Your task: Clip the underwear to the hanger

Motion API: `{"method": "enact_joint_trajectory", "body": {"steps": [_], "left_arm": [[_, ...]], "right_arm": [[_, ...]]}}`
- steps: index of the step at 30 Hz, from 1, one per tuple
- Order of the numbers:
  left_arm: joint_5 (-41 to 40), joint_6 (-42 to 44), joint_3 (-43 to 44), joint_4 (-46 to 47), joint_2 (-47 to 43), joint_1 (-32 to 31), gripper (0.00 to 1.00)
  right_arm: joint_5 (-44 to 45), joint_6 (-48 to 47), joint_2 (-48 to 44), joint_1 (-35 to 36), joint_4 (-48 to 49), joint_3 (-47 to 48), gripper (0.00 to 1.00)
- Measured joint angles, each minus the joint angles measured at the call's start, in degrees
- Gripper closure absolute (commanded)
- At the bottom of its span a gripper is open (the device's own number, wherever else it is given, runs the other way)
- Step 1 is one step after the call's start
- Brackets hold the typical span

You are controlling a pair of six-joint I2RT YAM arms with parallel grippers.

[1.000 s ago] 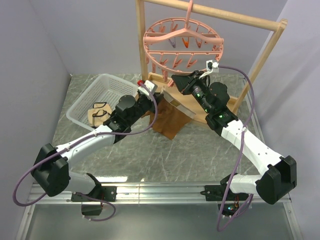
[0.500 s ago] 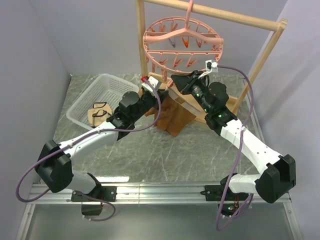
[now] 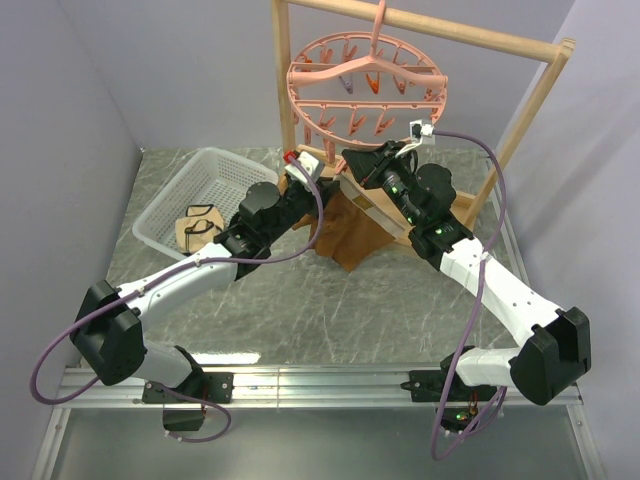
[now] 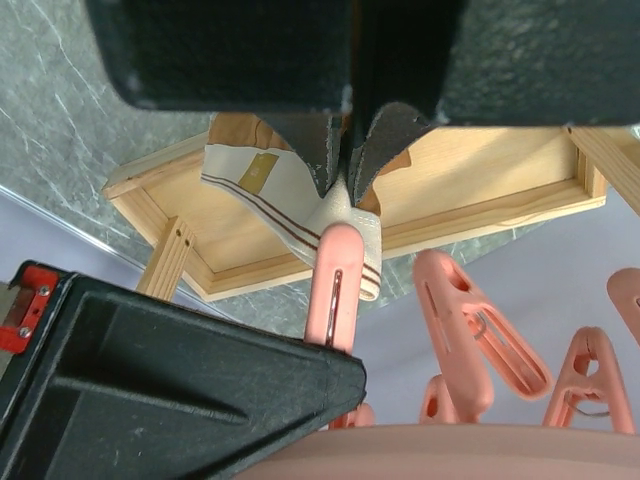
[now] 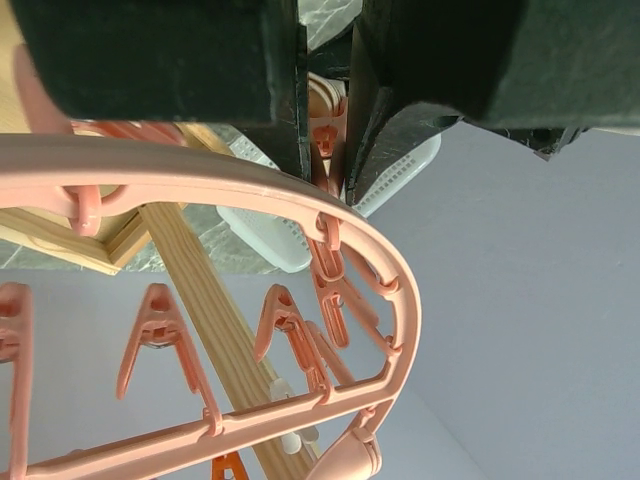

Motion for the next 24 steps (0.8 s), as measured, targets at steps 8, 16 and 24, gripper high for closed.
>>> {"method": "enact_joint_trajectory", "body": {"steps": [8, 16, 24], "left_arm": [[0.0, -0.1, 2.5, -1.8, 0.4, 0.0, 1.0], [0.0, -0.2, 3.1, -2.3, 1.0, 0.0, 1.0], [-0.1, -0.2, 3.7, -3.2, 1.3, -0.1, 1.0]], "right_arm": [[0.1, -0.9, 0.0, 0.0, 0.9, 0.0, 0.98], [0.0, -1.5, 0.0, 0.0, 0.8, 0.0, 0.71], [-1.8, -2.0, 0.5, 0.3, 0.6, 0.0, 0.55]]}}
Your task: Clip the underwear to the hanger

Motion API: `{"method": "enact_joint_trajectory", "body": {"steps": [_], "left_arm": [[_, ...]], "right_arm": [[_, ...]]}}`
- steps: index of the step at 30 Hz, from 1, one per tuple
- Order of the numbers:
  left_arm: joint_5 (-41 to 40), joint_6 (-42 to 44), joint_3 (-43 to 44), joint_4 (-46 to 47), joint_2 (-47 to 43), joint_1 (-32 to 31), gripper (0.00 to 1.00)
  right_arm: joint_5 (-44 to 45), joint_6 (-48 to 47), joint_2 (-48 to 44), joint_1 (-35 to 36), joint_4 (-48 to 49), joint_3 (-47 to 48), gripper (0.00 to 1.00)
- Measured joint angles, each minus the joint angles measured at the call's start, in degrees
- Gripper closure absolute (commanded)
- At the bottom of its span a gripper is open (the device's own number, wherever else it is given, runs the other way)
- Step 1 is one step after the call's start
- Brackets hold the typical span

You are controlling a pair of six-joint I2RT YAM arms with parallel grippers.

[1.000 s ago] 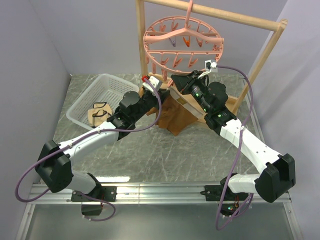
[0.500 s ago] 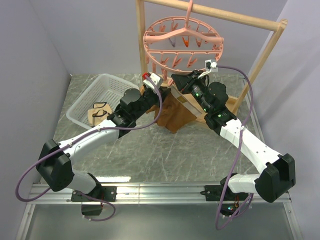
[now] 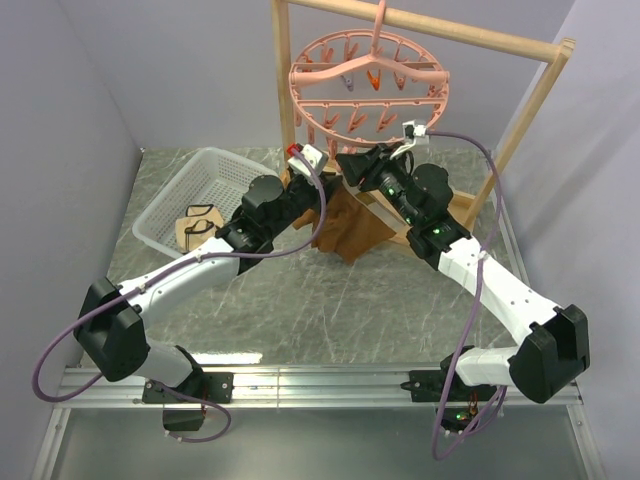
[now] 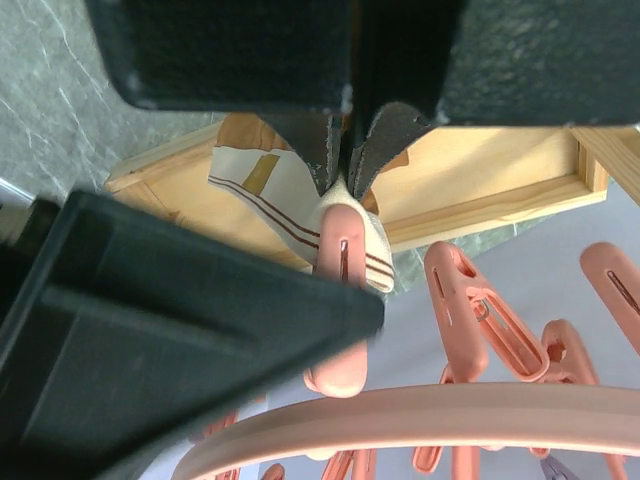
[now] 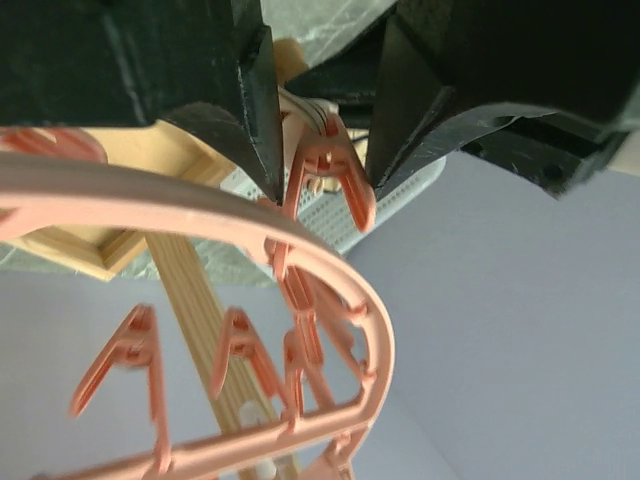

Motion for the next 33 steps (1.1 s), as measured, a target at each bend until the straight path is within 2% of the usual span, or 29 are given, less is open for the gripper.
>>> {"method": "enact_joint_trajectory", "body": {"steps": [3, 9, 12, 19, 28, 31, 33], "left_arm": [[0.0, 0.0, 0.6, 0.4, 0.2, 0.0, 1.0], [0.0, -0.8, 1.8, 0.7, 0.5, 0.0, 1.0], [-0.1, -0.9, 2.2, 0.2, 0.9, 0.0, 1.0], [-0.2, -2.4, 1.6, -0.7, 0.9, 0.6, 0.99], [-0.1, -4.9, 0.2, -3.2, 0.6, 4.9, 0.98], [0.0, -5.7, 0.2, -3.7, 0.6, 6.7, 0.89], [0.1, -6.0, 0.2, -3.7, 0.6, 7.8, 0.77]], "right_arm": [[-0.7, -0.3, 0.4, 0.3, -1.3, 0.0, 0.52], [-1.2, -0.3, 1.1, 0.3, -2.4, 0.0, 0.37], [-1.1, -0.4, 1.0, 0.3, -2.5, 0.2, 0.33], [-3.6, -2.7, -1.7, 0.2, -6.3, 0.1, 0.29], [-11.0, -9.4, -14.8, -1.4, -14.6, -4.5, 0.27], [-12.9, -11.0, -18.0, -2.7, -17.6, -5.8, 0.26], [-14.1, -12.0, -19.7, -4.2, -19.7, -6.4, 0.26]]}}
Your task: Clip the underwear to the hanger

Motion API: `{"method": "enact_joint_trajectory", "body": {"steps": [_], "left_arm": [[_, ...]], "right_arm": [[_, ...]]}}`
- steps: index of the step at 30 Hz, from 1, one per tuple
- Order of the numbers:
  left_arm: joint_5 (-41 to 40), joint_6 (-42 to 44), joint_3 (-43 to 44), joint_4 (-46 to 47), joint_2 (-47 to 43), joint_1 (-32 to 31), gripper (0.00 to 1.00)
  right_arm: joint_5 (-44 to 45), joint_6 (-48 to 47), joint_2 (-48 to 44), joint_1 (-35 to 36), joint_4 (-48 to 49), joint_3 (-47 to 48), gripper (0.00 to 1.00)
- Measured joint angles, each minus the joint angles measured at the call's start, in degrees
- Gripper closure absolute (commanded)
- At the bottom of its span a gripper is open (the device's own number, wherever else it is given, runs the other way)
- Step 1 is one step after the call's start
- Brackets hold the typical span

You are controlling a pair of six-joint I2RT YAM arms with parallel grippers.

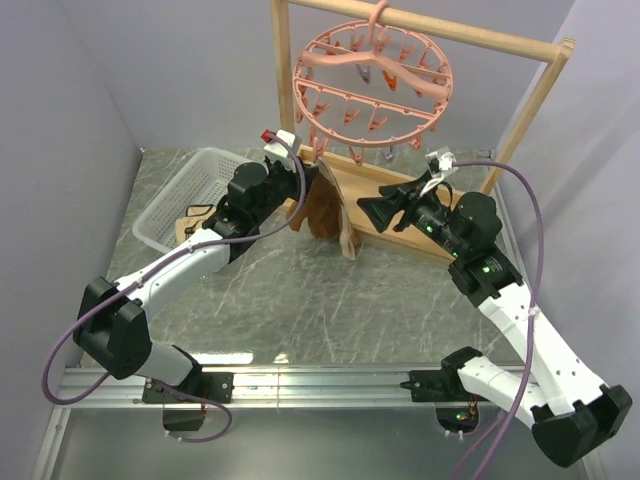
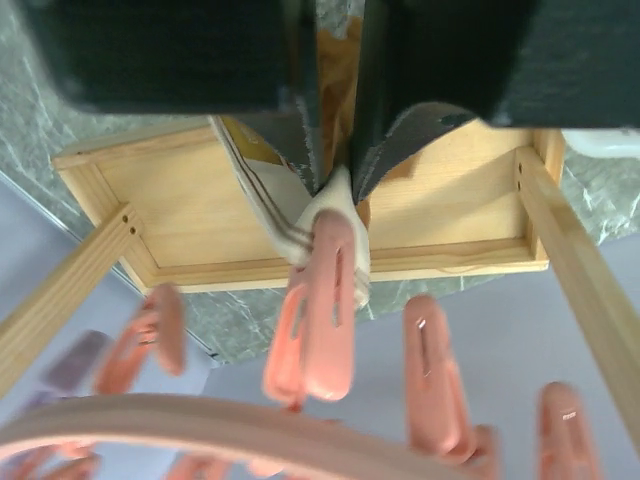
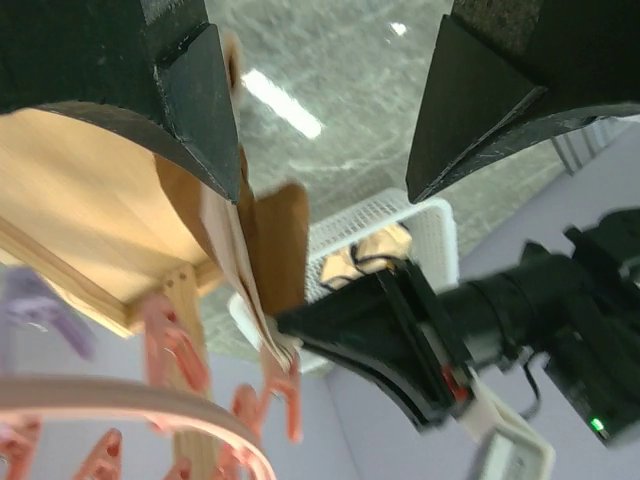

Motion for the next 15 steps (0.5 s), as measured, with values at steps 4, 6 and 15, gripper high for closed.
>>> {"method": "enact_joint_trajectory", "body": {"steps": [4, 6, 15], "left_arm": [[1.0, -1.2, 0.0, -1.0, 0.0, 2.4, 0.58], [1.8, -1.5, 0.0, -1.8, 0.0, 3.7, 0.52], [9.5, -1.9, -3.5, -3.7, -6.3, 5.9, 0.43]], "right_arm": [[-2.5, -1.3, -2.1, -4.6, -3.7, -0.6, 0.25], [-3.4, -1.9, -2.6, -7.6, -4.7, -1.1, 0.25], [-7.7, -3.7, -2.8, -19.0, -5.9, -2.9, 0.31]]}}
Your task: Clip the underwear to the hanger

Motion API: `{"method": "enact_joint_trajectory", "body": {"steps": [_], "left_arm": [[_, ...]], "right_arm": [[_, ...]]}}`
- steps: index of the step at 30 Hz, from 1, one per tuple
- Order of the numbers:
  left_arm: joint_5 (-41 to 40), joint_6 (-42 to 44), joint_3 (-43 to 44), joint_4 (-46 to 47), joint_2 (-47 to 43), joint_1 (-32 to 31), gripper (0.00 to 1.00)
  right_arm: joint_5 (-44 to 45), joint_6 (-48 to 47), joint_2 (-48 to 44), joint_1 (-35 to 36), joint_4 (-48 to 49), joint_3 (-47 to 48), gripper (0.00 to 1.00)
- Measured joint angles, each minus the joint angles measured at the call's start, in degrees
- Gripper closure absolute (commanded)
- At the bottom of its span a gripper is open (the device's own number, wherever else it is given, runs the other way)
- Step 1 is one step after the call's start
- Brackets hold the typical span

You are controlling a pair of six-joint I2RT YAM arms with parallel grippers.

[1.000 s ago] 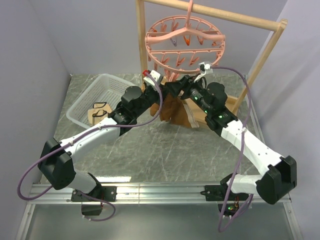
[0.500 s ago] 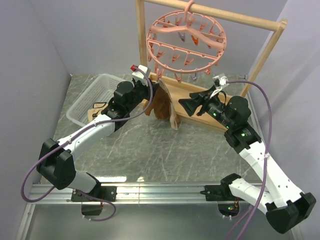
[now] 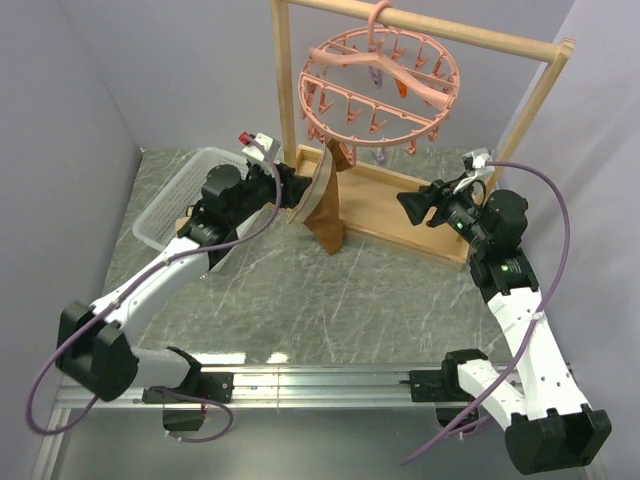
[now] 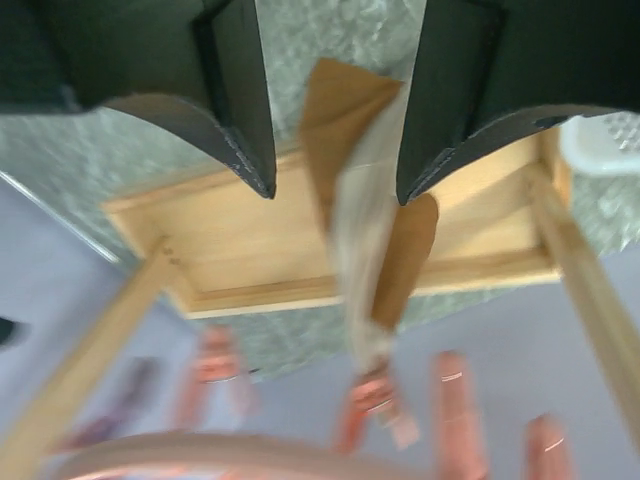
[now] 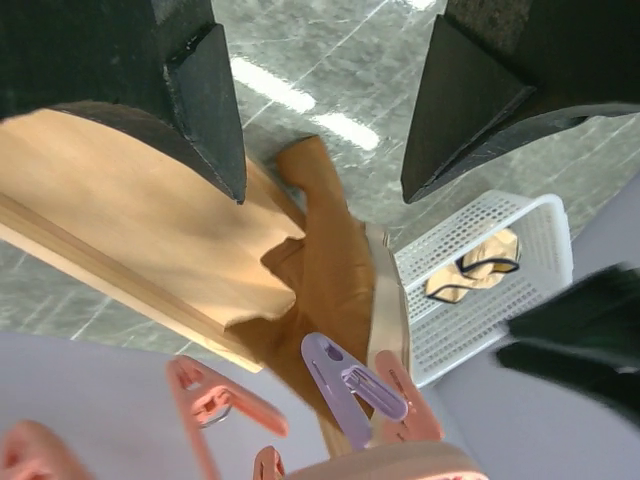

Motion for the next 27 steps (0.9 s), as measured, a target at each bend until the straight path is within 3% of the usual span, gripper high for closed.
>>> {"method": "enact_joint_trajectory", "body": {"steps": [6, 13, 17, 27], "left_arm": [[5.2, 0.8, -0.3, -0.5, -6.6, -3.7, 0.42], [4.1, 0.1, 5.3, -0.4, -1.1, -11.3, 0.5], [1.8, -1.9, 10.6, 0.2, 4.7, -12.9, 0.6], [-0.7, -5.7, 15.6, 2.5, 11.7, -14.2, 0.62]], "right_arm": [[-3.0, -0.3, 0.8, -3.3, 2.4, 0.0, 0.39], [-4.8, -0.2, 3.4, -3.4, 8.0, 0.0, 0.54], [-5.1, -0.5, 4.5, -3.4, 10.4, 0.0, 0.55], [-5.2, -6.1, 10.5, -2.4, 19.7, 0.0, 0.51]]}}
